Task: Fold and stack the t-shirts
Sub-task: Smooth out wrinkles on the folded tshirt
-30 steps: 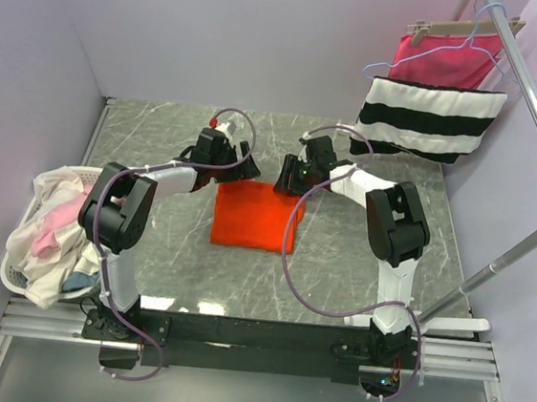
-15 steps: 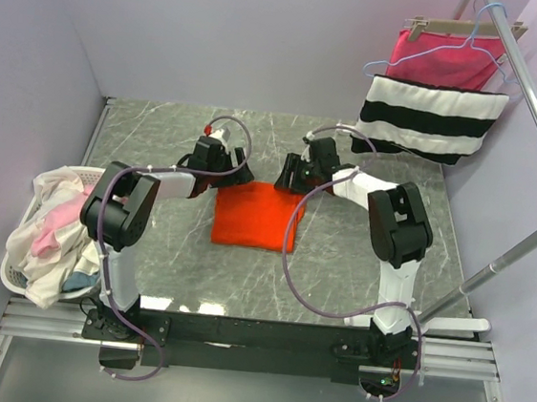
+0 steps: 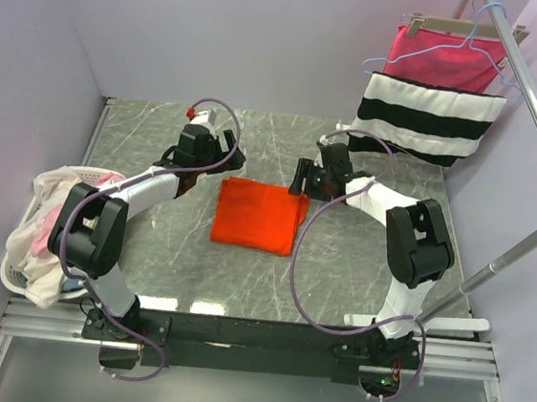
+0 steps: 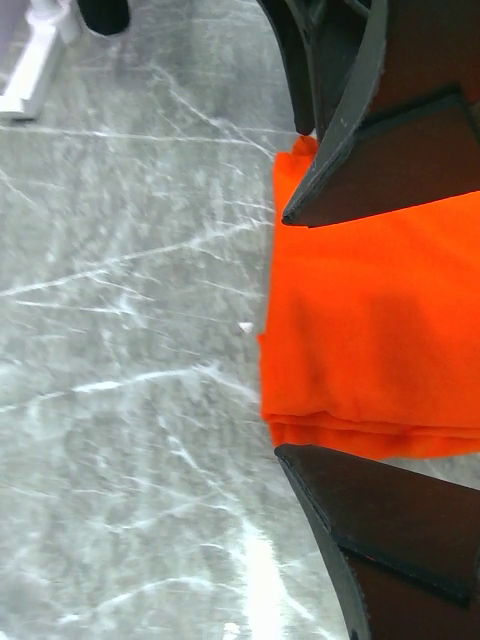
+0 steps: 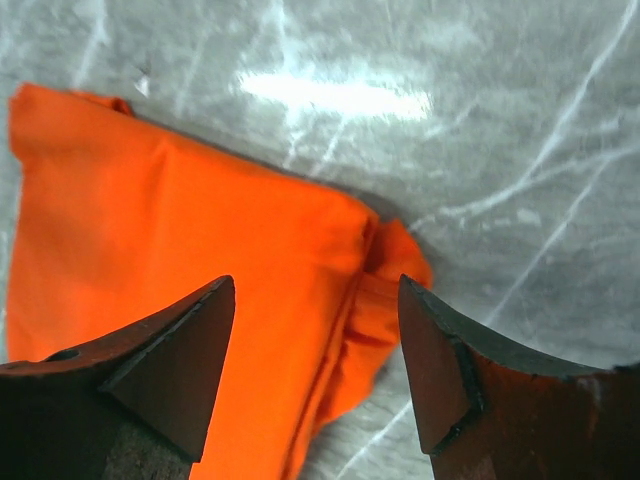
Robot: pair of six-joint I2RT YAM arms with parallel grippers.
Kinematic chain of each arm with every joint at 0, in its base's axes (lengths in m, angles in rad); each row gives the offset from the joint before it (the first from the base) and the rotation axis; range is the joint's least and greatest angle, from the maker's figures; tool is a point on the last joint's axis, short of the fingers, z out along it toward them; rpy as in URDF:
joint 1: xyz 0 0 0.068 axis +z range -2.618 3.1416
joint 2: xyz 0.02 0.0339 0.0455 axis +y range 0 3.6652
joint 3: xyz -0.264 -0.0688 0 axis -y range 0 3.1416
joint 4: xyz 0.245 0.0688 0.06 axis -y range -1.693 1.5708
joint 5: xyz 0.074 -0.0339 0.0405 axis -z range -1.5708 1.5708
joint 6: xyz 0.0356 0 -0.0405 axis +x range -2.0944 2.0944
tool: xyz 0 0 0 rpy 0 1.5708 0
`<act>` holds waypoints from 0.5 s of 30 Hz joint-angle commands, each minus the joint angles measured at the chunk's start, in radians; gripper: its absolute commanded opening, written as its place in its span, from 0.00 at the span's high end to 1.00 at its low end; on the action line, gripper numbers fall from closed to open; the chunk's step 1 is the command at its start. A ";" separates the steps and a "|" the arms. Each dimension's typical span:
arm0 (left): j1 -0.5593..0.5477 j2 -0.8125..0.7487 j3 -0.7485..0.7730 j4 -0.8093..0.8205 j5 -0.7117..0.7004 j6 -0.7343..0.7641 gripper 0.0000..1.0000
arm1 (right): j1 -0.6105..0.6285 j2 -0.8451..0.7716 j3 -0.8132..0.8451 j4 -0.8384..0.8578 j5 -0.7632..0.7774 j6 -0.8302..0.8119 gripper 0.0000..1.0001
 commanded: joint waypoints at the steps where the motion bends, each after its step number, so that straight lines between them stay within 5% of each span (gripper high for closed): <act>1: -0.002 -0.022 -0.058 -0.010 0.034 -0.009 0.05 | -0.006 -0.010 0.019 -0.067 0.009 -0.027 0.27; 15: -0.002 0.043 -0.112 0.022 0.083 -0.029 0.07 | -0.003 0.045 -0.025 -0.019 -0.123 0.019 0.28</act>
